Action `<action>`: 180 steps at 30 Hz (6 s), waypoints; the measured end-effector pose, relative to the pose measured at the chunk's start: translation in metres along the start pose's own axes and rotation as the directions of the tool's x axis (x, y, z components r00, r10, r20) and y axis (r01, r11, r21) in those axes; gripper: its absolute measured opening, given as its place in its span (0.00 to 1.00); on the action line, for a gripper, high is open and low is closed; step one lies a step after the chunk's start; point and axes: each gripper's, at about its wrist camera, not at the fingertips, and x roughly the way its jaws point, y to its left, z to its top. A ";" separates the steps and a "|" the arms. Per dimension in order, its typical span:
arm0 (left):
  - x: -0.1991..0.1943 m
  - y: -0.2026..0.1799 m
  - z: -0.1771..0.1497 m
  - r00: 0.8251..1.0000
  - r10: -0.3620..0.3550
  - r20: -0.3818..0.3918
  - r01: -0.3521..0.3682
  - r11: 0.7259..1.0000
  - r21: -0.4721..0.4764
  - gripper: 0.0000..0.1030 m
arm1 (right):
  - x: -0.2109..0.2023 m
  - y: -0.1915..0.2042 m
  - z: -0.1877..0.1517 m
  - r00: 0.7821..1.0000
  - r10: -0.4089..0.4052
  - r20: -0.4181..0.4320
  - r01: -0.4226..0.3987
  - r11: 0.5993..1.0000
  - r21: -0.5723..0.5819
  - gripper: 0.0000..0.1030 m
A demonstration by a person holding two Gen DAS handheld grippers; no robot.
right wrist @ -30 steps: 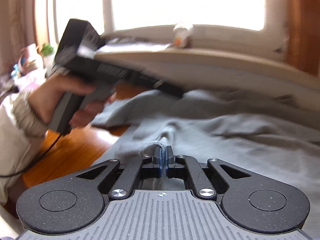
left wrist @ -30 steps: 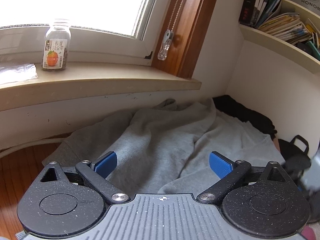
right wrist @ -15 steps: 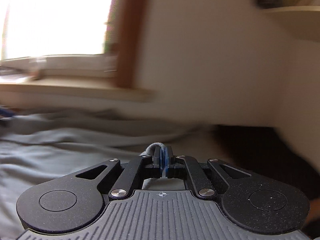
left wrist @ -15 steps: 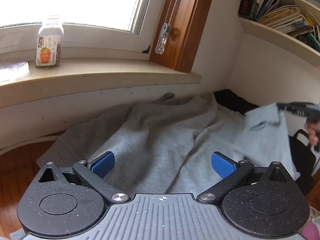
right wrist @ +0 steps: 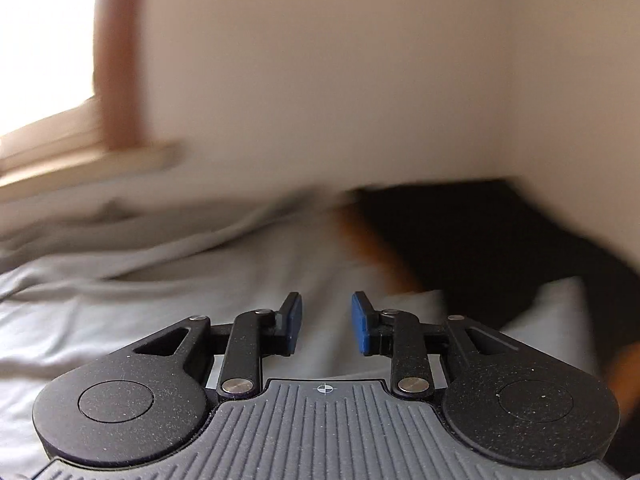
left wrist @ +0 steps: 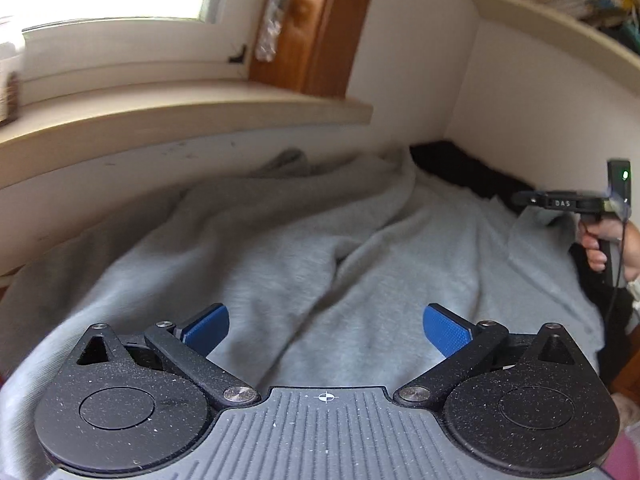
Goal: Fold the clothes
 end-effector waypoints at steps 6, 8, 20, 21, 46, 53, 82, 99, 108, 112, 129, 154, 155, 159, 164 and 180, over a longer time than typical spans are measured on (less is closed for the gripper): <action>0.025 -0.010 -0.002 0.997 0.061 -0.049 -0.058 0.996 0.063 1.00 | 0.050 0.023 0.001 0.982 0.167 -0.091 -0.177 0.978 -0.114 0.44; 0.029 -0.010 -0.003 0.994 0.087 -0.063 -0.081 0.993 0.089 1.00 | 0.061 0.027 0.000 0.978 0.178 -0.112 -0.193 0.972 -0.134 0.44; 0.046 0.019 0.012 0.979 0.188 -0.081 -0.177 0.976 0.128 1.00 | 0.088 0.019 0.013 0.969 0.224 -0.104 -0.237 0.962 -0.135 0.49; 0.047 0.022 0.013 0.978 0.190 -0.080 -0.179 0.976 0.126 1.00 | 0.090 0.019 0.014 0.969 0.225 -0.103 -0.237 0.962 -0.133 0.49; -0.048 -0.082 -0.041 0.980 0.182 -0.079 -0.159 0.959 0.235 0.96 | -0.087 0.038 -0.077 0.983 0.165 -0.083 -0.168 0.985 -0.025 0.55; -0.086 -0.113 -0.079 0.980 0.185 -0.069 -0.162 0.953 0.257 0.92 | -0.119 0.055 -0.108 0.982 0.174 -0.071 -0.176 0.984 -0.017 0.53; -0.129 -0.123 -0.126 0.972 0.129 -0.195 -0.063 0.948 0.310 0.28 | -0.150 0.034 -0.096 0.987 -0.016 0.161 -0.004 0.993 0.122 0.06; -0.162 -0.067 -0.049 0.994 0.103 -0.044 -0.093 0.979 0.180 0.09 | -0.108 0.047 -0.031 0.954 -0.073 0.292 0.069 0.997 0.021 0.06; -0.102 0.008 -0.022 0.977 0.154 -0.145 -0.146 0.987 0.064 0.11 | 0.012 0.082 0.028 0.976 -0.077 0.205 0.108 0.983 -0.148 0.09; -0.090 0.017 -0.030 0.959 0.235 -0.158 -0.231 0.972 0.047 0.39 | 0.042 0.091 0.026 0.992 -0.063 0.106 0.078 0.987 -0.140 0.32; 0.001 -0.053 0.004 0.994 0.107 -0.003 -0.106 0.992 0.068 0.77 | 0.020 0.094 -0.026 0.967 0.248 -0.051 -0.252 0.962 -0.103 0.60; 0.162 -0.112 0.043 0.998 -0.042 -0.053 0.046 0.995 0.092 0.89 | 0.030 0.096 -0.037 0.963 0.251 -0.096 -0.264 0.950 -0.166 0.72; 0.165 -0.113 0.044 0.998 -0.040 -0.051 0.045 0.995 0.091 0.89 | 0.030 0.096 -0.037 0.963 0.250 -0.095 -0.263 0.950 -0.167 0.72; 0.176 -0.117 0.046 0.999 -0.030 -0.042 0.034 0.995 0.099 0.90 | 0.030 0.097 -0.037 0.962 0.256 -0.097 -0.269 0.950 -0.158 0.72; 0.181 -0.118 0.046 0.998 -0.029 -0.055 0.035 0.994 0.106 0.98 | 0.028 0.100 -0.038 0.962 0.255 -0.096 -0.268 0.950 -0.159 0.72; 0.189 -0.123 0.046 0.998 0.000 -0.069 0.009 0.990 0.139 1.00 | 0.005 0.089 -0.041 0.970 0.224 -0.096 -0.239 0.952 -0.190 0.72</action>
